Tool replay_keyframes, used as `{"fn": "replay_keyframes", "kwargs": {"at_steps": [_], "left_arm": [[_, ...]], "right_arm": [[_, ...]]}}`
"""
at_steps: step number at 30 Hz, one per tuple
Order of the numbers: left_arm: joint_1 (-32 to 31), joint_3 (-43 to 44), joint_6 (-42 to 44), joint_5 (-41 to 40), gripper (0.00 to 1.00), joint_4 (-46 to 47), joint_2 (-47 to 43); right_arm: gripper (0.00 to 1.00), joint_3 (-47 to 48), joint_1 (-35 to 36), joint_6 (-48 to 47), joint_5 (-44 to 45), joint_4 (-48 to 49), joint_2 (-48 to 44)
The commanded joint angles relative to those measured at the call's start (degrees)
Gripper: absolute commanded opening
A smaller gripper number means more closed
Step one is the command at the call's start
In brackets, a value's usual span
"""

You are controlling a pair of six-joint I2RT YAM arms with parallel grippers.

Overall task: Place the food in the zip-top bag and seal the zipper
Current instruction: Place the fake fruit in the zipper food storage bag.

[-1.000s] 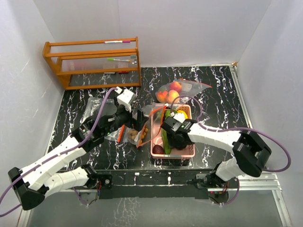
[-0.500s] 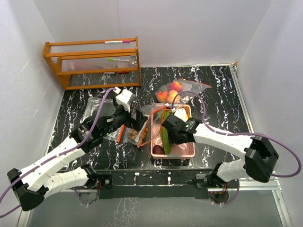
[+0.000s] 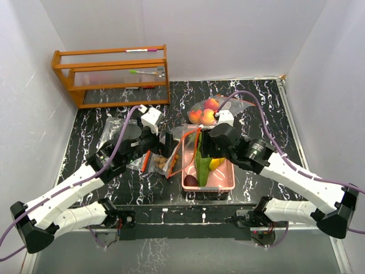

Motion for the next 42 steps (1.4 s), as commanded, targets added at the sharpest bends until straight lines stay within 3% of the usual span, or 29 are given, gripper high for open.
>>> {"fn": "replay_keyframes", "kwargs": {"at_steps": [1, 8, 16, 20, 22, 25, 27, 28, 42], "left_arm": [[0.3, 0.9, 0.3, -0.8, 0.91, 1.1, -0.3], [0.3, 1.2, -0.3, -4.2, 0.92, -0.5, -1.1], [0.3, 1.4, -0.3, -9.3, 0.92, -1.9, -3.6], [0.3, 1.4, -0.2, -9.8, 0.92, -2.5, -4.2], [0.3, 1.5, -0.3, -9.7, 0.92, -2.7, -4.4], [0.3, 1.4, -0.5, -9.7, 0.92, -2.7, -4.5], [0.3, 1.4, -0.7, -9.7, 0.92, -2.6, -4.4], [0.3, 1.4, -0.7, -9.6, 0.92, -2.4, -4.4], [0.3, 3.3, -0.9, -8.7, 0.97, -1.9, -2.3]], "right_arm": [[0.44, 2.2, 0.3, -5.4, -6.4, 11.0, -3.0], [0.44, 2.6, 0.4, -6.5, -15.2, 18.7, 0.6], [0.49, 2.1, 2.2, -5.5, -17.3, 22.1, 4.3], [0.59, 2.7, 2.8, -5.4, -14.3, 19.3, 5.6], [0.72, 2.6, 2.9, -5.7, -13.4, 18.8, 5.4], [0.79, 2.7, 2.8, -6.6, -13.7, 18.6, 5.3], [0.96, 2.6, 2.8, -7.0, -13.8, 19.0, 4.9], [0.98, 2.5, 2.8, -7.1, -13.7, 19.2, 4.6], [0.98, 7.1, 2.8, -8.7, -6.6, 14.0, -0.2]]}}
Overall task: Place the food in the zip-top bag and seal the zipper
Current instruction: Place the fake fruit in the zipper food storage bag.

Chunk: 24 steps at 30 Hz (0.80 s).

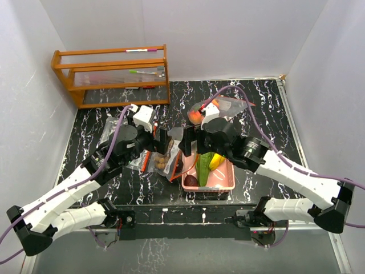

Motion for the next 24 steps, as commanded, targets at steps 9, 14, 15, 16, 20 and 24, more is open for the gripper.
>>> {"fn": "replay_keyframes", "kwargs": {"at_steps": [9, 14, 15, 16, 20, 24], "left_arm": [[0.3, 4.4, 1.4, 1.8, 0.97, 1.2, 1.9], [0.3, 5.0, 1.5, 2.7, 0.97, 0.3, 1.6], [0.3, 5.0, 1.5, 2.6, 0.97, 0.1, 1.3], [0.3, 5.0, 1.6, 2.5, 0.97, -0.2, 1.2], [0.3, 5.4, 2.1, 1.7, 0.97, -1.1, 0.6], [0.3, 5.1, 2.7, 1.0, 0.97, -1.2, 0.3]], "right_arm": [[0.98, 6.5, -10.2, 7.4, 5.9, -6.1, -0.1], [0.98, 2.6, -22.2, 10.2, -4.8, 0.5, 0.8], [0.97, 1.7, -24.2, 11.0, -7.6, 2.6, 0.7], [0.96, 1.3, -25.2, 11.5, -9.8, 4.2, 0.9], [0.93, 1.1, -25.4, 12.9, -14.8, 5.9, 3.2], [0.89, -1.7, -25.4, 16.2, -22.3, 9.6, 4.4]]}}
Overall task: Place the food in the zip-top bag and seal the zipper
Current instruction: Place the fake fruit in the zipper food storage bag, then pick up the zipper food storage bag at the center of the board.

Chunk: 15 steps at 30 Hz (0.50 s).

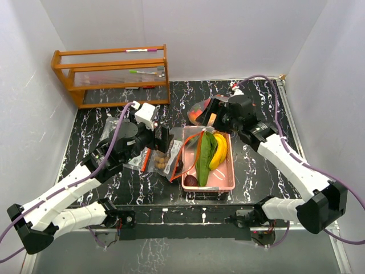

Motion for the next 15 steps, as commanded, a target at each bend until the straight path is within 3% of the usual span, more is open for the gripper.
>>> {"fn": "replay_keyframes", "kwargs": {"at_steps": [1, 8, 15], "left_arm": [[0.3, 2.2, 1.4, -0.9, 0.96, -0.6, -1.6], [0.3, 2.4, 2.9, -1.9, 0.96, -1.0, -1.4], [0.3, 3.1, 3.8, -2.6, 0.97, -0.7, -0.2]], "right_arm": [[0.87, -3.2, 0.2, 4.3, -11.2, 8.0, 0.9], [0.82, -8.6, 0.4, 5.2, -8.2, 4.5, -3.3], [0.81, -9.9, 1.7, 9.2, -9.4, 10.9, -4.1]]}}
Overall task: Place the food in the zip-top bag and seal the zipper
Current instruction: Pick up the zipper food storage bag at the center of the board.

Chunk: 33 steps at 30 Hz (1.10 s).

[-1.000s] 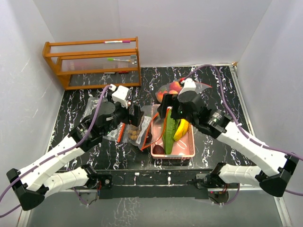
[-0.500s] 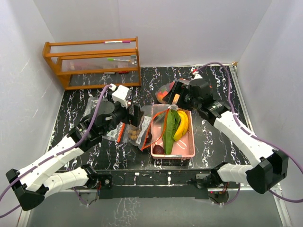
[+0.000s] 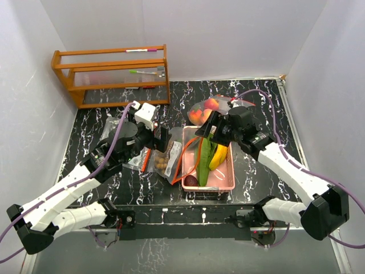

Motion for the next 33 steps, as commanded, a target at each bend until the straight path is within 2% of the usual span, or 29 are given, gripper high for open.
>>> {"fn": "replay_keyframes", "kwargs": {"at_steps": [1, 6, 8, 13, 15, 19, 23, 30, 33], "left_arm": [[0.3, 2.9, 1.2, -1.0, 0.97, 0.1, 0.1], [0.3, 2.8, 1.4, -0.8, 0.97, -0.1, 0.1], [0.3, 3.0, 1.9, -1.0, 0.97, -0.6, -0.3], [0.3, 4.7, 3.9, -3.2, 0.97, -2.0, -0.9], [0.3, 5.6, 4.8, -4.3, 0.97, -2.4, -0.6], [0.3, 7.9, 7.8, -5.1, 0.98, -3.0, 0.1], [0.3, 10.4, 11.1, -2.4, 0.97, -3.1, -0.6], [0.3, 14.7, 18.0, 16.2, 0.97, -6.8, -4.0], [0.3, 15.1, 20.6, 18.9, 0.97, -7.6, -5.8]], "right_arm": [[0.81, 1.1, 2.0, 3.7, -0.1, 8.4, -0.4], [0.79, 3.8, 7.3, 3.8, 3.2, 8.3, 5.3], [0.74, 4.2, 9.7, 3.6, 5.1, 8.0, 6.9], [0.24, 3.6, 14.5, 2.6, 9.5, 9.4, 5.3], [0.09, 4.5, 15.1, -2.8, 10.4, 10.5, 3.7], [0.08, 11.2, 15.2, -23.5, 4.9, 9.0, 3.3], [0.08, 21.9, 15.2, -43.0, -2.1, 0.3, 4.8], [0.08, 31.8, 15.0, -56.4, -13.1, -10.8, 8.7], [0.08, 36.0, 15.0, -59.5, -16.3, -14.9, 10.6]]}}
